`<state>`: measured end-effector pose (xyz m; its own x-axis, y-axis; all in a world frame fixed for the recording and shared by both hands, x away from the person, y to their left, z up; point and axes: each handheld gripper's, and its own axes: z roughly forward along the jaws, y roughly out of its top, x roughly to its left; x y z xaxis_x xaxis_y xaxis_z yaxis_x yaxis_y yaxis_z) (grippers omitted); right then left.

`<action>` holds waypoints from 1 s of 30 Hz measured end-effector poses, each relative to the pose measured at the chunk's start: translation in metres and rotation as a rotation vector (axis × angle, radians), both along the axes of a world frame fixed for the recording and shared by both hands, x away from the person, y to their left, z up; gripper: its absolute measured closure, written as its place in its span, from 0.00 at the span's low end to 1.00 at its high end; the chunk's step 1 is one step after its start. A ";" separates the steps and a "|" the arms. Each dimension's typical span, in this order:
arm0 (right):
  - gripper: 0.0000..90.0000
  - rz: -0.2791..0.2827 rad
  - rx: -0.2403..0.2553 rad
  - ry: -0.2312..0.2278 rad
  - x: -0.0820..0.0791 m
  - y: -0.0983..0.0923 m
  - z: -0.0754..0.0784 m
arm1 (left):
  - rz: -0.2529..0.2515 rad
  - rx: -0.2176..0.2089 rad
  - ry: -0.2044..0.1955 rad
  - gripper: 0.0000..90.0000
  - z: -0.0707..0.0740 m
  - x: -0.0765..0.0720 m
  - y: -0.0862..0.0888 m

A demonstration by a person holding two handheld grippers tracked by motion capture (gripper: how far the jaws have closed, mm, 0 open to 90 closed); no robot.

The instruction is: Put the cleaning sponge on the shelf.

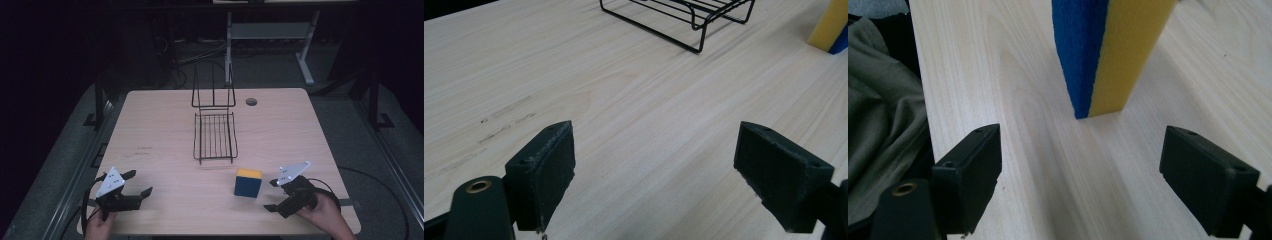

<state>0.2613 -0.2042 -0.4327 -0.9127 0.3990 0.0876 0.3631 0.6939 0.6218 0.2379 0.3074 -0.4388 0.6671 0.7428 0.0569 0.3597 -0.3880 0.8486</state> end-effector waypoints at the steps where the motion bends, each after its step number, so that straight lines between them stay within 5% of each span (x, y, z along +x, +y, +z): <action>1: 0.18 0.008 -0.002 -0.004 0.001 0.001 0.000 | -0.001 0.000 0.001 0.18 0.000 0.000 0.000; 30: 0.17 0.080 -0.019 -0.008 0.026 0.037 0.019 | 0.006 -0.007 -0.007 0.18 0.002 -0.001 0.001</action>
